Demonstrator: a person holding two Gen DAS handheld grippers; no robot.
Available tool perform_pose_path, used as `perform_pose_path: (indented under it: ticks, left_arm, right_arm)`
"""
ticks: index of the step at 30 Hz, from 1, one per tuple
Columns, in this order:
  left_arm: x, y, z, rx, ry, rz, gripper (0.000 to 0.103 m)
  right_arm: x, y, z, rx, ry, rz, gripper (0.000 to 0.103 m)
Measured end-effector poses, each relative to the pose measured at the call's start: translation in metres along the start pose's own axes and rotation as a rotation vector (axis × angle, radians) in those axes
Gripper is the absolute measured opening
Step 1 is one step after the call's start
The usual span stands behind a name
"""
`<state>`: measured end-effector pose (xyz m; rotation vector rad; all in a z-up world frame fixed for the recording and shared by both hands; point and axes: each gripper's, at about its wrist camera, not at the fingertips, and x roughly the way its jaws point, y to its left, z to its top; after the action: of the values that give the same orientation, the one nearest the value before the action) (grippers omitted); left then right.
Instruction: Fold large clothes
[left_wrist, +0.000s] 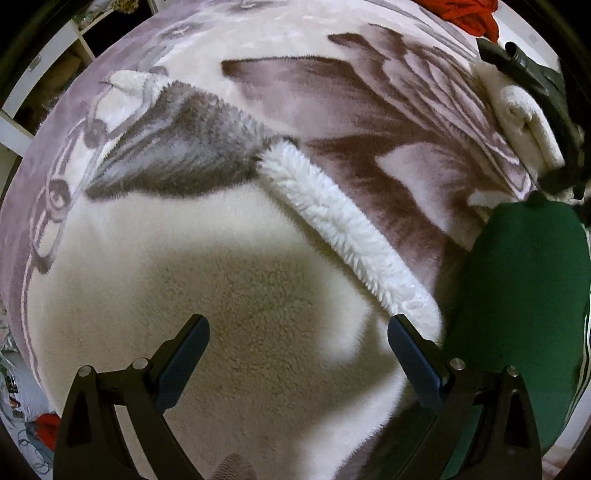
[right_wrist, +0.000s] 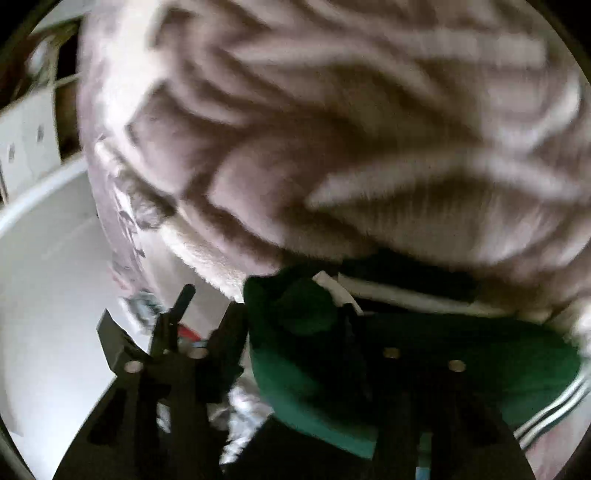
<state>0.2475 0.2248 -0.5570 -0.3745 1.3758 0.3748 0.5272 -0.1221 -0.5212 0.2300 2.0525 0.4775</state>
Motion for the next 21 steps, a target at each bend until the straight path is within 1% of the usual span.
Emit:
perform_pose_path:
  ticks: [1, 2, 3, 5, 6, 7, 8, 9, 10, 12, 13, 16, 17, 19, 21]
  left_arm:
    - [0.000, 0.001, 0.001, 0.006, -0.003, 0.006, 0.099]
    - [-0.001, 0.004, 0.004, 0.009, -0.005, 0.012, 0.099]
    - [0.000, 0.004, 0.005, 0.012, -0.005, 0.016, 0.099]
    - [0.001, 0.007, 0.005, 0.012, -0.005, 0.020, 0.099]
    - [0.003, 0.010, 0.005, 0.010, -0.003, 0.019, 0.099]
    - [0.004, 0.012, 0.006, 0.007, -0.001, 0.018, 0.099]
    - [0.002, 0.012, 0.004, 0.005, -0.001, 0.016, 0.099]
    - [0.002, 0.013, 0.004, 0.006, -0.002, 0.017, 0.099]
    - [0.002, 0.015, 0.004, 0.007, -0.003, 0.018, 0.099]
    - [0.003, 0.014, 0.002, 0.005, -0.003, 0.013, 0.099]
    - [0.003, 0.013, 0.000, 0.006, -0.002, 0.012, 0.099]
    - [0.003, 0.013, 0.000, 0.011, -0.001, 0.009, 0.099]
    - [0.003, 0.014, -0.001, 0.011, -0.001, 0.006, 0.099]
    - [0.000, 0.011, 0.000, 0.014, -0.005, 0.000, 0.099]
    - [-0.005, 0.006, 0.001, 0.026, -0.013, 0.000, 0.099]
  right_arm:
    - [-0.011, 0.010, -0.004, -0.054, -0.063, -0.033, 0.063]
    - [-0.018, 0.019, -0.005, -0.102, -0.095, -0.060, 0.065]
    - [-0.021, 0.029, -0.008, -0.151, -0.109, -0.095, 0.065]
    - [-0.010, 0.045, -0.011, -0.238, -0.080, -0.179, 0.065]
    - [-0.004, 0.050, -0.005, -0.256, -0.054, -0.206, 0.065]
    - [0.008, 0.053, -0.001, -0.279, -0.028, -0.259, 0.063]
    - [0.020, 0.054, 0.001, -0.289, -0.011, -0.324, 0.043]
    - [0.024, 0.047, 0.006, -0.275, 0.011, -0.347, 0.040]
    - [0.031, 0.037, 0.007, -0.202, 0.011, -0.312, 0.035]
    - [0.036, 0.015, 0.011, -0.049, 0.009, -0.210, 0.032]
    - [0.035, -0.006, 0.012, 0.083, 0.001, -0.116, 0.031]
    - [0.035, -0.047, 0.003, 0.287, -0.013, 0.066, 0.030]
    - [0.035, -0.054, 0.000, 0.315, -0.017, 0.103, 0.030]
    - [0.034, -0.063, -0.007, 0.341, -0.027, 0.146, 0.030]
    - [0.026, -0.062, -0.009, 0.298, -0.031, 0.137, 0.031]
